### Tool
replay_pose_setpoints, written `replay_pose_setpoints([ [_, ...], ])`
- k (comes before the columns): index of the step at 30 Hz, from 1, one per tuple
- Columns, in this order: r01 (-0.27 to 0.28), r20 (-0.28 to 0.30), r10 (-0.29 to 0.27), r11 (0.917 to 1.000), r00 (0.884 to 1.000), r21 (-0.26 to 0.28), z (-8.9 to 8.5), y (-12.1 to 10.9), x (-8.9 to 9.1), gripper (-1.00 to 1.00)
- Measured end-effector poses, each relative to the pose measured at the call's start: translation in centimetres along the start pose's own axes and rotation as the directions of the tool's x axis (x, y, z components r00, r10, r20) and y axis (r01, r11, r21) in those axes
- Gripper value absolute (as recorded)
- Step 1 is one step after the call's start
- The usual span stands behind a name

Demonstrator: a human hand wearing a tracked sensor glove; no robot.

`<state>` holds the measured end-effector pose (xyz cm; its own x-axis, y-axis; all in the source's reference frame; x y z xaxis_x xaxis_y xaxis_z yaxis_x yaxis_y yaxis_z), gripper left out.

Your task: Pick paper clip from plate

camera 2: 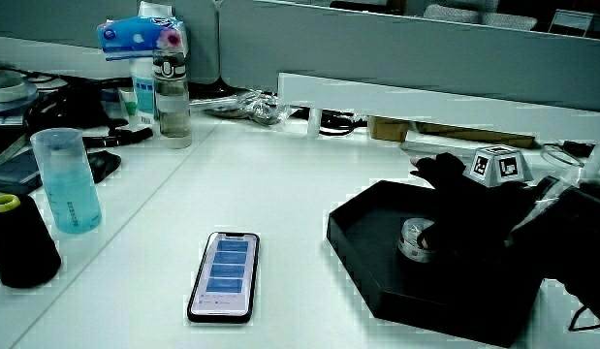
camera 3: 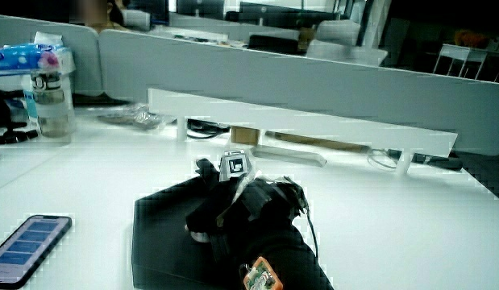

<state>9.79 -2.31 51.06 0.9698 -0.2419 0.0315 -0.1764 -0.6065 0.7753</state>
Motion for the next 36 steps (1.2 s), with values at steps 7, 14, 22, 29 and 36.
replay_pose_setpoints([
  [7,-0.005,0.026,0.008,0.9924,1.0,-0.123,-1.3,1.0,-0.6,0.07],
  [14,-0.005,0.058,0.013,0.9922,0.998,-0.125,-2.2,1.6,-1.1,0.57],
  [22,0.008,0.025,-0.007,0.9978,1.0,-0.066,-1.7,1.3,-1.1,1.0],
  [29,0.001,0.013,0.0,0.9978,1.0,-0.066,-1.8,1.4,-1.0,1.0],
  [36,-0.01,-0.021,0.009,0.9987,1.0,-0.049,-1.1,1.5,-1.4,1.0],
])
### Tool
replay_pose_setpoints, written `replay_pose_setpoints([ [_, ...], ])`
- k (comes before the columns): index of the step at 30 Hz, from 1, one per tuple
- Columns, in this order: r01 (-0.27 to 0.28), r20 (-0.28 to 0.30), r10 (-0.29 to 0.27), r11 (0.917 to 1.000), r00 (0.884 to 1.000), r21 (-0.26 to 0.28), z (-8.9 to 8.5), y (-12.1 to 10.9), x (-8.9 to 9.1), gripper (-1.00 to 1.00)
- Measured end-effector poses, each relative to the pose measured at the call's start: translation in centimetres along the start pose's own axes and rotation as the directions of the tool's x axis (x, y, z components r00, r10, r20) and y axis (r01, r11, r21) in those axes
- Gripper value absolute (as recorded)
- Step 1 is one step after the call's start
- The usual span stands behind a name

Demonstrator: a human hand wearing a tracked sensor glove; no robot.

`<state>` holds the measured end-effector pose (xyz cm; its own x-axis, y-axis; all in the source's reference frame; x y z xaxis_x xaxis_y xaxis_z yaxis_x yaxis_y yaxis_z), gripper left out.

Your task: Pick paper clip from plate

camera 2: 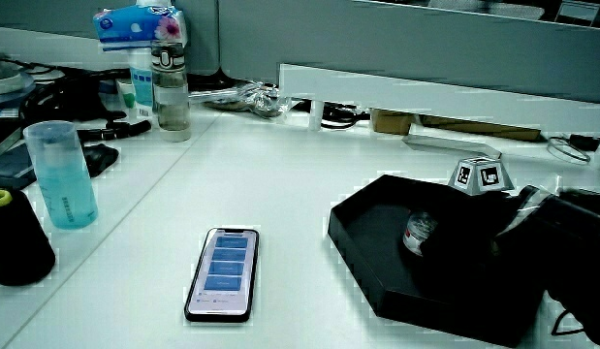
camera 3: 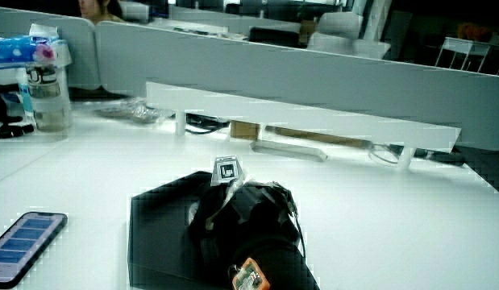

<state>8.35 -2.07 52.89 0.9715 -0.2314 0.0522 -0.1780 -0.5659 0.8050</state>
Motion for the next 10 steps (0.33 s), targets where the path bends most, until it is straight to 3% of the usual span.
replay_pose_setpoints([
  [4,-0.022,-0.01,0.022,0.9989,1.0,0.041,1.5,-0.5,-0.3,1.0],
  [10,-0.04,-0.02,0.041,0.9985,0.999,0.038,2.3,-0.6,-0.5,1.0],
])
